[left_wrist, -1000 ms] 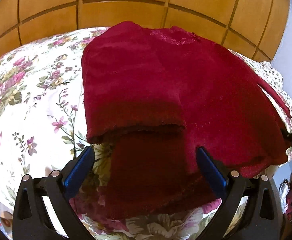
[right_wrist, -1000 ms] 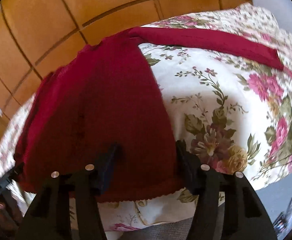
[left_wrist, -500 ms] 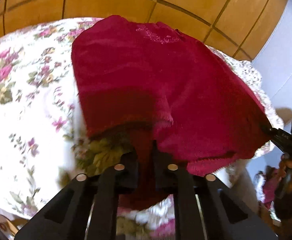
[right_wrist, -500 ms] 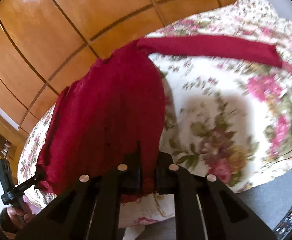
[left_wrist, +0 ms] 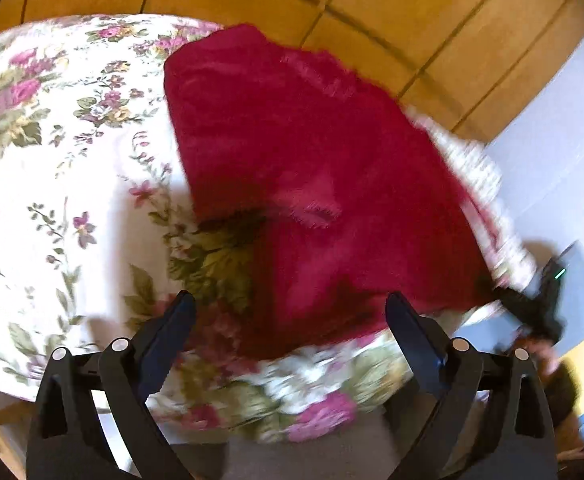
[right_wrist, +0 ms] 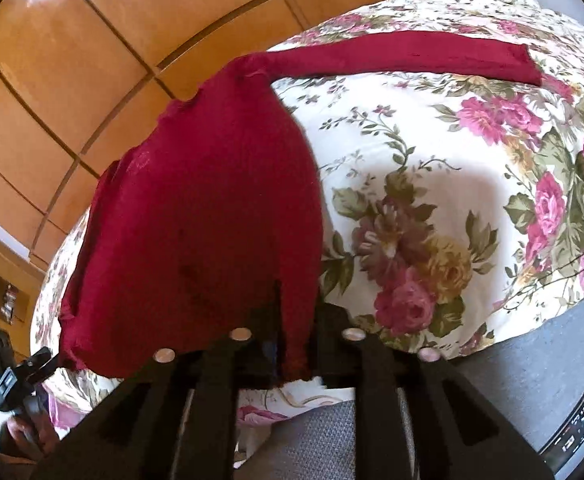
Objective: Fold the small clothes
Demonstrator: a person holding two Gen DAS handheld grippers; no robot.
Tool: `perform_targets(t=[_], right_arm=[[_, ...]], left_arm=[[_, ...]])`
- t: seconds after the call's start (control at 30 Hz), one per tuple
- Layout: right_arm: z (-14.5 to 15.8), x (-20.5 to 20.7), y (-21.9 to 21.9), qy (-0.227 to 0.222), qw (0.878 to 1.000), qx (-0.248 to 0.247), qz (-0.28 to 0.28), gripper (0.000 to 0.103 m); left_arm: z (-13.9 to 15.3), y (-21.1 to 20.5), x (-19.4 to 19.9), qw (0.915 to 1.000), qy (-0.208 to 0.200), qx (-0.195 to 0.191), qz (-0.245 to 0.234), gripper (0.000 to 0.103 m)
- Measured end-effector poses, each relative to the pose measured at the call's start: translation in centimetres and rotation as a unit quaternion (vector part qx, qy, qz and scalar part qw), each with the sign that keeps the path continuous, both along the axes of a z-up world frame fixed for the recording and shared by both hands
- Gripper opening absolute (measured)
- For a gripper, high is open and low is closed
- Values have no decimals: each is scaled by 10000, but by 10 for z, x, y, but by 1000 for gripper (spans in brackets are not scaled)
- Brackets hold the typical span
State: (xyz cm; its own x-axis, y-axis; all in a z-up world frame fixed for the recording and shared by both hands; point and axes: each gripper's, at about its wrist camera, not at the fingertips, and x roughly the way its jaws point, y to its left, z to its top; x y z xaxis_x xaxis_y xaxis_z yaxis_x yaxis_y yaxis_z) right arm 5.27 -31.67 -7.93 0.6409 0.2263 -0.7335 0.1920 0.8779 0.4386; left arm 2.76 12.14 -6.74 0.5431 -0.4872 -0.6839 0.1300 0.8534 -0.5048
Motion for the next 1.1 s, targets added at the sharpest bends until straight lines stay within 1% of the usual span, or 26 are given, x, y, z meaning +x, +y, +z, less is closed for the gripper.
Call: perform_targets(t=[0.03, 0.07, 0.13, 0.17, 0.2, 0.23, 0.27, 0.3, 0.37, 0.43, 0.47, 0.53, 0.63, 0.67, 0.7, 0.73, 0.77, 0.8, 0.83, 0.87, 0.9, 0.93, 0.97, 1.0, 1.03, 1.1], right_arm=[[0, -1, -1, -31, 10000, 22, -35, 37], [0, -1, -3, -73, 9999, 86, -62, 40], [-4, 1, -3, 6, 9999, 98, -89, 39], [-7, 2, -2, 61, 9999, 126, -88, 32], [-9, 3, -1, 99, 9998, 178, -51, 20], [-9, 4, 1, 120, 9997, 212, 42, 9], [-3, 4, 4, 120, 9999, 70, 71, 9], [3, 2, 6, 75, 9999, -58, 68, 9], [26, -7, 5, -178, 9996, -230, -29, 8], [41, -14, 1, -352, 9989, -263, -133, 8], [45, -16, -1, -377, 9988, -268, -150, 8], [36, -15, 0, -152, 9991, -354, -148, 8], [-1, -5, 5, 514, 9982, -296, -97, 11], [-12, -4, 6, 629, 9977, -231, -83, 13], [-11, -5, 5, 590, 9979, -240, -105, 16], [-6, -7, 5, 550, 9977, -363, -172, 34], [5, -10, 3, 410, 9965, -646, -339, 55], [16, -15, 3, 199, 9947, -870, -516, 57], [23, -19, 2, 56, 9933, -975, -612, 57], [34, -22, 3, -139, 9920, -1042, -705, 58], [40, -23, 3, -266, 9915, -1038, -743, 58], [46, -24, 8, -427, 9910, -1014, -757, 59], [51, -24, 16, -605, 9907, -994, -700, 60], [54, -18, 28, -682, 9906, -1011, -614, 60], [54, -14, 37, -726, 9907, -1041, -498, 60], [53, 2, 61, -678, 9909, -1148, -197, 60]], left_arm=[[-1, 0, 2, 10000, 4, -60, 45, 95], [-4, -2, 6, 9999, 29, 32, 96, 95], [-11, -8, 16, 9997, 105, 218, 86, 95], [-14, -11, 19, 9994, 103, 335, 71, 85], [-12, -17, 19, 9984, -59, 555, 78, 46], [-10, -26, 22, 9967, -142, 787, -104, 18], [-10, -31, 24, 9959, -82, 861, -272, 9], [-5, -31, 19, 9957, -97, 873, -286, 8], [5, -24, 12, 9971, -35, 699, -305, 8], [13, -17, 3, 9976, -22, 617, -328, 7], [14, -14, -3, 9973, -9, 629, -368, 6], [8, -12, -7, 9961, 86, 774, -406, 4], [-9, -16, 0, 9924, 414, 1025, -547, 4], [-9, -16, 2, 9924, 443, 1013, -547, 5], [-6, -14, 1, 9935, 362, 939, -530, 5], [-1, -13, -1, 9941, 286, 907, -518, 5], [7, -14, -4, 9941, 109, 965, -485, 9], [15, -15, -6, 9934, -69, 1054, -442, 28], [22, -14, -8, 9924, -284, 1139, -369, 45], [33, -14, -14, 9906, -598, 1206, -245, 78], [42, -13, -20, 9882, -869, 1252, -135, 86], [52, -14, -23, 9838, -1159, 1368, -32, 86], [55, -15, -24, 9813, -1256, 1457, -18, 86], [59, -20, -22, 9759, -1403, 1669, -25, 87], [60, -24, -19, 9742, -1434, 1739, -78, 87], [57, -38, -4, 9706, -1426, 1915, -311, 87]])
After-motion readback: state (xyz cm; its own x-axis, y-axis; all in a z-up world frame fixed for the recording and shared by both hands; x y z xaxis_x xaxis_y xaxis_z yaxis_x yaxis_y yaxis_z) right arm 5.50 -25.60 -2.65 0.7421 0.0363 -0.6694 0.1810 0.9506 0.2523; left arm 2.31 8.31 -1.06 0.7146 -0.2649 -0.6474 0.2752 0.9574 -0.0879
